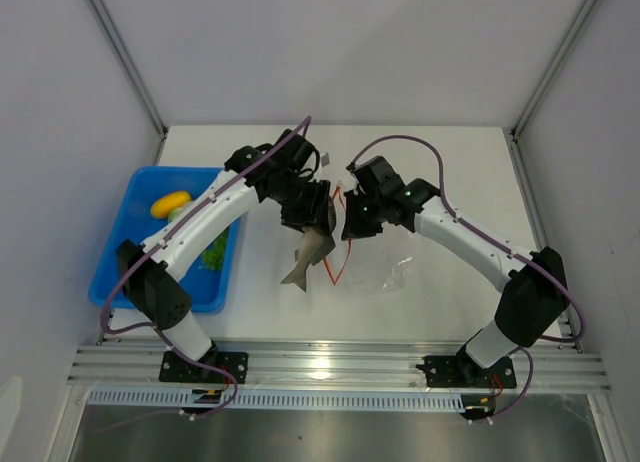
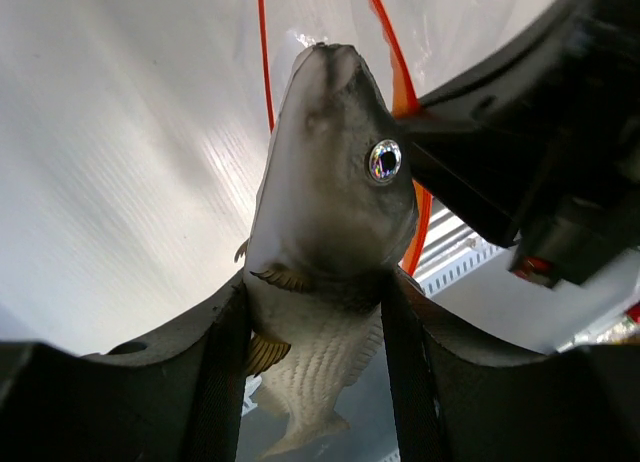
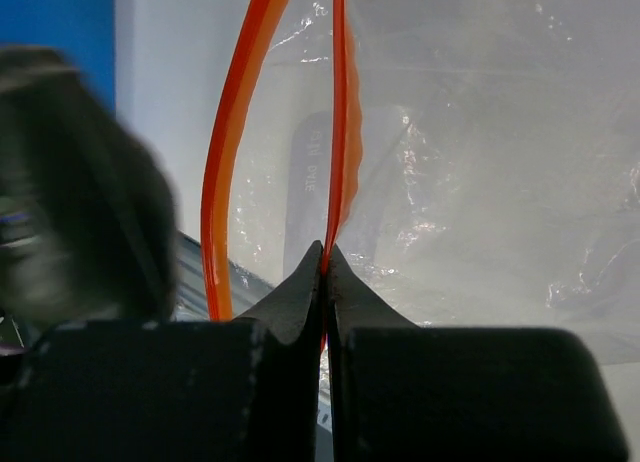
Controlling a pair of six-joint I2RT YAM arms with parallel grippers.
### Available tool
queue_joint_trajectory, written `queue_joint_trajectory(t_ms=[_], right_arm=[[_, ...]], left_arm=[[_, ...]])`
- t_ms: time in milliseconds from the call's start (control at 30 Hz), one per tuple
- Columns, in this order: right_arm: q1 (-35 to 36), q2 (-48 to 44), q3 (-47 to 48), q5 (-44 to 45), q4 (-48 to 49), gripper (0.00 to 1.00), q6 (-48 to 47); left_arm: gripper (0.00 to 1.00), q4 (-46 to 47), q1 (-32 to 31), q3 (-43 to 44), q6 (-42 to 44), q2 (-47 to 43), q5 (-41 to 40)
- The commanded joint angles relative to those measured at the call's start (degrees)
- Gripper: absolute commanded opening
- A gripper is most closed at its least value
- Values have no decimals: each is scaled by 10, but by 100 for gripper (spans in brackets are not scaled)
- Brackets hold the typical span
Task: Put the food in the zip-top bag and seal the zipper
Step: Place the fake fish in the zipper food storage bag.
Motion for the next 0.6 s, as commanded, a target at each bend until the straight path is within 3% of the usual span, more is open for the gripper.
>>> queue_joint_trajectory(t_ms=[0, 300, 567], right_arm=[[12, -39, -10, -6, 43, 0, -32], [14, -64, -36, -38, 80, 0, -43], [15, -93, -55, -38, 89, 0, -59]], left_arm=[[0, 0, 3, -12, 18, 10, 77], [1, 79, 10, -58, -36, 0, 221], [1, 46, 35, -90, -65, 15, 189]])
